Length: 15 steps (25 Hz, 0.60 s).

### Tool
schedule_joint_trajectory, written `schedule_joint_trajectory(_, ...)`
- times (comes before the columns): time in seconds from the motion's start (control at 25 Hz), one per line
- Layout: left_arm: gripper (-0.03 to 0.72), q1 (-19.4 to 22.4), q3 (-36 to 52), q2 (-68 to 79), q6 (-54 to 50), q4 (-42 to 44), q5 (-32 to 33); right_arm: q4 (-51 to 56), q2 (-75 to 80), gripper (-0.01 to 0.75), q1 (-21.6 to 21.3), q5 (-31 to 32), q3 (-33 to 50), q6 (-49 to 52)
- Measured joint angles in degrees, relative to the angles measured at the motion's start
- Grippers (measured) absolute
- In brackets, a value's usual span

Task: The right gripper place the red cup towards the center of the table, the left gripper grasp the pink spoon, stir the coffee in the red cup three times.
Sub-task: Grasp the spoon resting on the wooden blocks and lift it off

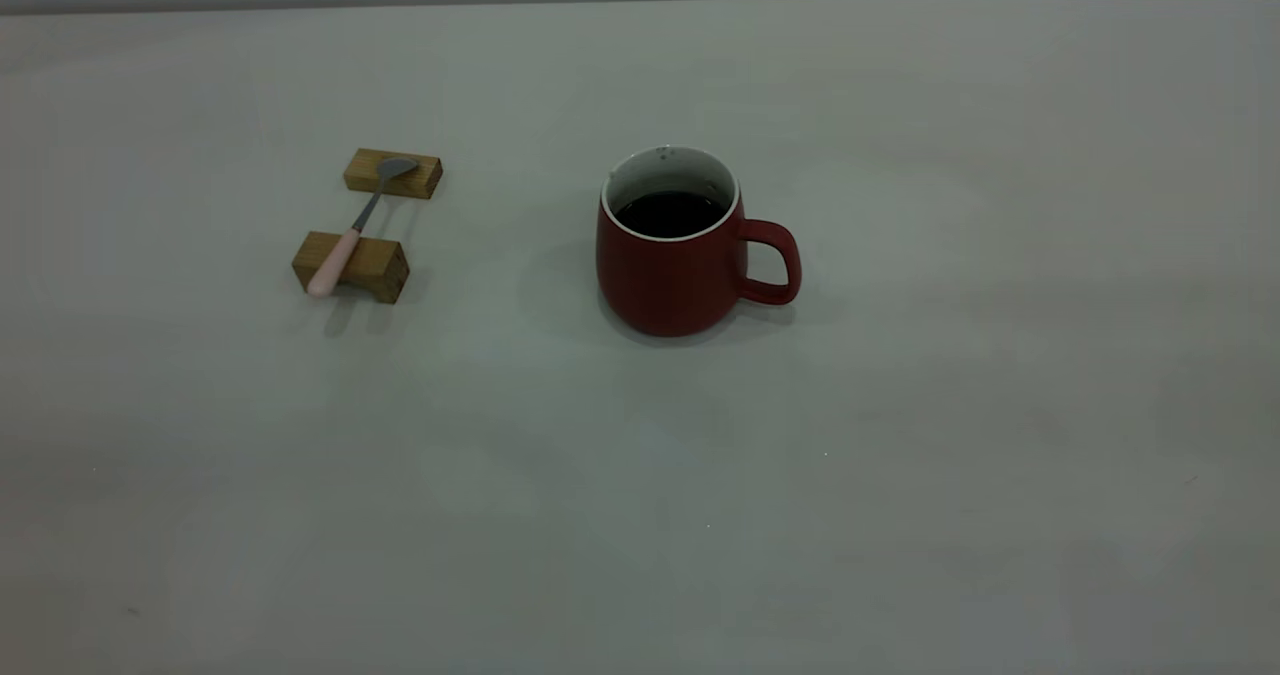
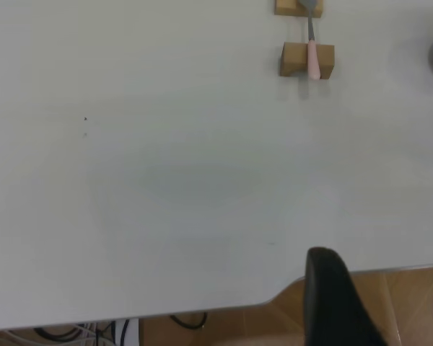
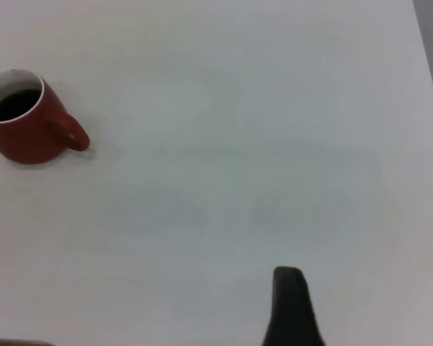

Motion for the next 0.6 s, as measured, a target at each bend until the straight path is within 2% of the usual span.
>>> schedule_joint_trajectory(0.6, 0.425, 0.0, -0.3, 0.69, -1.43, -0.07, -0.48, 0.0, 0.0, 0.584, 0.0, 0.11, 0.0, 0.0)
